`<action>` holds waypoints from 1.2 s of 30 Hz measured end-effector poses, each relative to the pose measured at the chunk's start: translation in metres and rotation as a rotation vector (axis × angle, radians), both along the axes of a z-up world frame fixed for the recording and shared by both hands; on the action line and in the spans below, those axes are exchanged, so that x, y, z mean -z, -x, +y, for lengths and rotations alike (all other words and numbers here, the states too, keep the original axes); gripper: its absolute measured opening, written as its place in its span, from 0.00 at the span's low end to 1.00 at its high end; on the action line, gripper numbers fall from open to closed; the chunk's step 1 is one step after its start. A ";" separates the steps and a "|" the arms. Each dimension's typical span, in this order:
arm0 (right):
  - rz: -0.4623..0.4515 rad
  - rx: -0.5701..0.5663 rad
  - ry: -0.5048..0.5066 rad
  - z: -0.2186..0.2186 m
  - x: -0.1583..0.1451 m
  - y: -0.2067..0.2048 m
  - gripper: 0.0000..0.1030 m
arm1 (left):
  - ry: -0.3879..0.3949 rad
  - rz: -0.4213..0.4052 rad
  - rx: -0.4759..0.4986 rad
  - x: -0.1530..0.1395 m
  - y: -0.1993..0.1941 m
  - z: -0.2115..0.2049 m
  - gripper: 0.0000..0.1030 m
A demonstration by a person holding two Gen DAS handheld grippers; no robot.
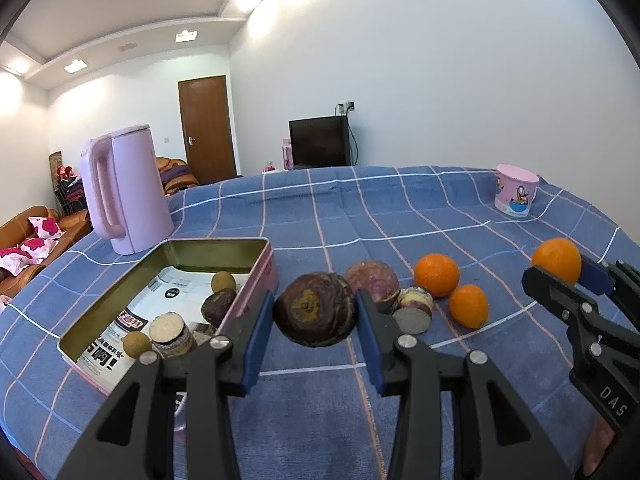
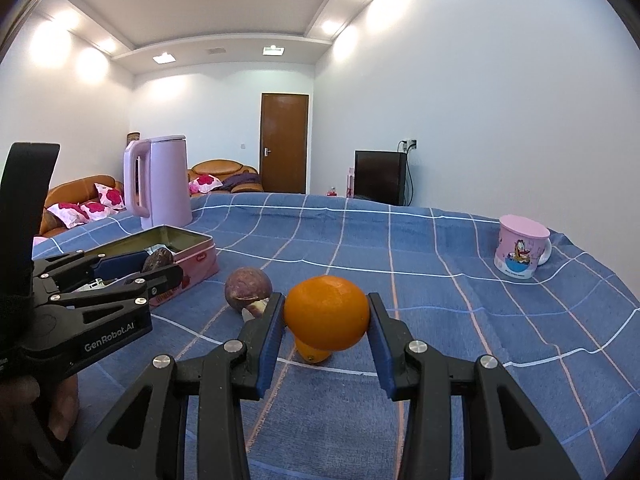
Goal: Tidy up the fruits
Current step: 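Lift and carry the dark fruit in the left and orange in the right toward the tin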
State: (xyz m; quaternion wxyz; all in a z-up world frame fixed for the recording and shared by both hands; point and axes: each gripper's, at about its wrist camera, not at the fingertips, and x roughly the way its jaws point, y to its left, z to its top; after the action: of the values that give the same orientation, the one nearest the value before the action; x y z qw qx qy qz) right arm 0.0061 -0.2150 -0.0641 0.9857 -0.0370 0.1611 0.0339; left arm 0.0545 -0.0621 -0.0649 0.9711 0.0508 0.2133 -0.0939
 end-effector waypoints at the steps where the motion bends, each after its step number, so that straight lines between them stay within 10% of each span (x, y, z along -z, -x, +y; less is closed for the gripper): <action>1: -0.002 -0.001 0.001 0.000 0.000 0.000 0.41 | 0.002 -0.003 0.000 0.000 0.000 0.000 0.42; 36: -0.006 -0.104 -0.013 0.020 -0.016 -0.011 0.41 | 0.054 -0.051 -0.109 -0.015 0.001 0.038 0.42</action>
State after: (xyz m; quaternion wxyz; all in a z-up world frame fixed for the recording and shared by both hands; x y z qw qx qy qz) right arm 0.0172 -0.1948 -0.0478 0.9833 -0.0391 0.1558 0.0858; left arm 0.0539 -0.0239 -0.0495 0.9809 0.0153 0.1885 -0.0453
